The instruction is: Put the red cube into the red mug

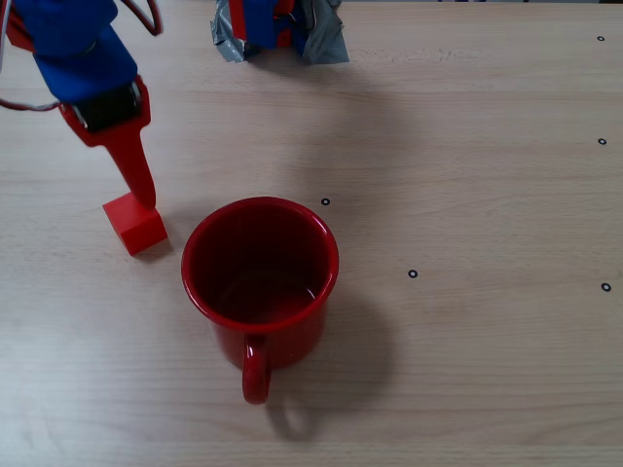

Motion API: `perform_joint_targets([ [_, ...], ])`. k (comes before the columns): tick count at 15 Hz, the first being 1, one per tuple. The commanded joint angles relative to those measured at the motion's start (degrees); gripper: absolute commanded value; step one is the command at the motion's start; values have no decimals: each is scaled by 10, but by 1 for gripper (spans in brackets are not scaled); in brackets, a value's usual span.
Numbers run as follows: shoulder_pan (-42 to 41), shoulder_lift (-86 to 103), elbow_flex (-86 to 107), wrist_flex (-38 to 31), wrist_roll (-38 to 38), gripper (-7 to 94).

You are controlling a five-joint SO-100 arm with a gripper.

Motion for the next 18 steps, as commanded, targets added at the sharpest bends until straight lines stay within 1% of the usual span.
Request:
perform_joint_targets([
  [1, 16, 8, -26, -13, 4, 37],
  [8, 5, -47, 5, -105, 27, 35],
  [12, -8, -51, 40, -129, 39, 33],
  [14, -13, -51, 43, -125, 33, 28],
  [17, -16, -47, 43, -134, 39, 9],
  [18, -16, -47, 42, -137, 39, 5],
])
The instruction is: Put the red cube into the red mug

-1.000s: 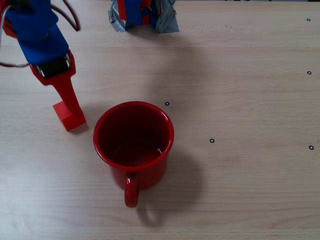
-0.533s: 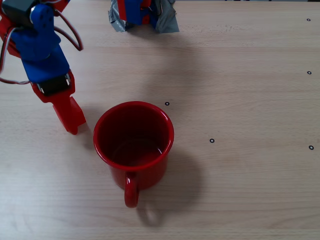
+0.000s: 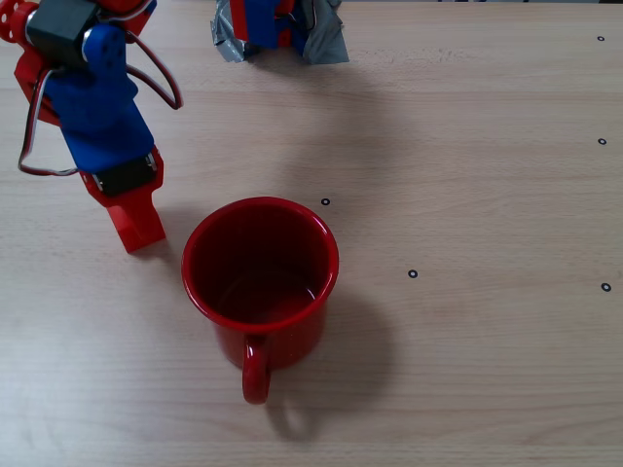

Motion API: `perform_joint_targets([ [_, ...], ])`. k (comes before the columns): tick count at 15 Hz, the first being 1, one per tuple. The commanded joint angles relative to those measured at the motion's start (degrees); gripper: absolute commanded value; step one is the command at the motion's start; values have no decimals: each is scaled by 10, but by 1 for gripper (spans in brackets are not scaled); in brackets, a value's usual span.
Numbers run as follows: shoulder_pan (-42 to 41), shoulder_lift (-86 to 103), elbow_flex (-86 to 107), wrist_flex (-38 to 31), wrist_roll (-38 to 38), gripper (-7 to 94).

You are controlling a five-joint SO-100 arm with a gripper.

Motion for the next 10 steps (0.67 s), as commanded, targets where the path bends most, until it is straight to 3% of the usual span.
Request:
perform_joint_targets([
  [1, 4, 33, -8, -5, -5, 0],
  [5, 10, 40, -11, -1, 4, 0],
  [10, 23, 127, -13, 98, 73, 0],
])
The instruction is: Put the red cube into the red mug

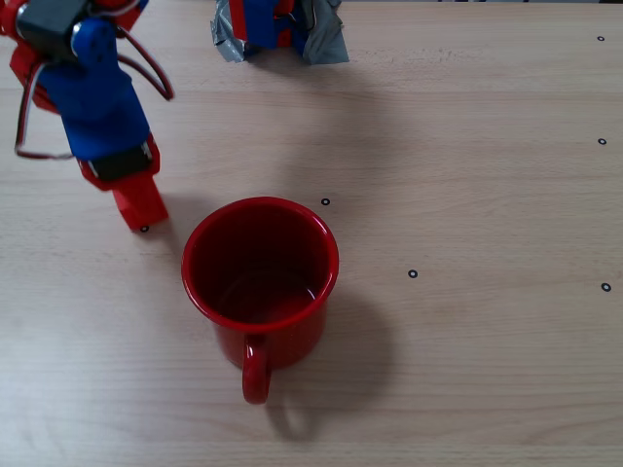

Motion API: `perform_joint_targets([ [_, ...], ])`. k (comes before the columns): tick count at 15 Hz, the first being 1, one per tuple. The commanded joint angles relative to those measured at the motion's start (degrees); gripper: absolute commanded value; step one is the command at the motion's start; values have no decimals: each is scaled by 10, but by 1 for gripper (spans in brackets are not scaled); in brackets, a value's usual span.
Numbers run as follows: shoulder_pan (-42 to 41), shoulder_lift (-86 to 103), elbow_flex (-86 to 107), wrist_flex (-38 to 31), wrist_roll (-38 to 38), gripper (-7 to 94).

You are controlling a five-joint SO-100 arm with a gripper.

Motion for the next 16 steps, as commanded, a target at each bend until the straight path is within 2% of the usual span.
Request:
perform_joint_targets([
  [1, 7, 131, -13, 34, 47, 0],
  [4, -6, 221, 4, 47, 133, 0],
  [7, -38, 303, 5, 50, 174, 0],
  [10, -76, 337, -41, 82, 249, 0],
  [16, -129, 437, -43, 178, 301, 0],
])
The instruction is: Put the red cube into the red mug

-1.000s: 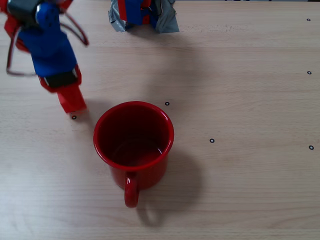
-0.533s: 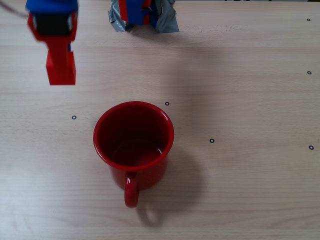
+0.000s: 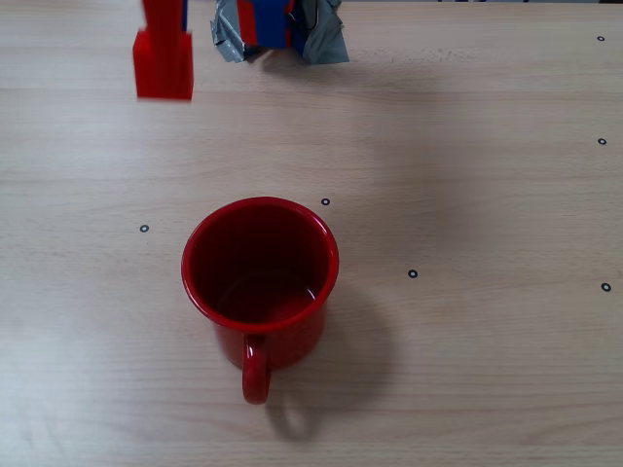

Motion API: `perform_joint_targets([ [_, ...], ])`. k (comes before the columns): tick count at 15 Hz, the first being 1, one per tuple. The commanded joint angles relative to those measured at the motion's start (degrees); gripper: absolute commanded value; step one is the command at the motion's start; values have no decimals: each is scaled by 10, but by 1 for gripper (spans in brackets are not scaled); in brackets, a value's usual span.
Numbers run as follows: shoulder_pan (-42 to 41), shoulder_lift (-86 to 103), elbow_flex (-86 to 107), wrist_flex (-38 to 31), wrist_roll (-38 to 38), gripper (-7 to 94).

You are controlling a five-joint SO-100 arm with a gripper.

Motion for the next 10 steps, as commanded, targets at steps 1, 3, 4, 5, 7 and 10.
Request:
perform_joint_targets([
  [1, -13, 88, -5, 28, 6, 0],
  [3, -37, 109, -7, 40, 21, 0],
  [4, -49, 110, -15, 43, 33, 0],
  [5, -62, 101, -22, 44, 47, 0],
  [7, -82, 65, -55, 47, 68, 0],
  [10, -101, -18, -140, 43, 95, 0],
])
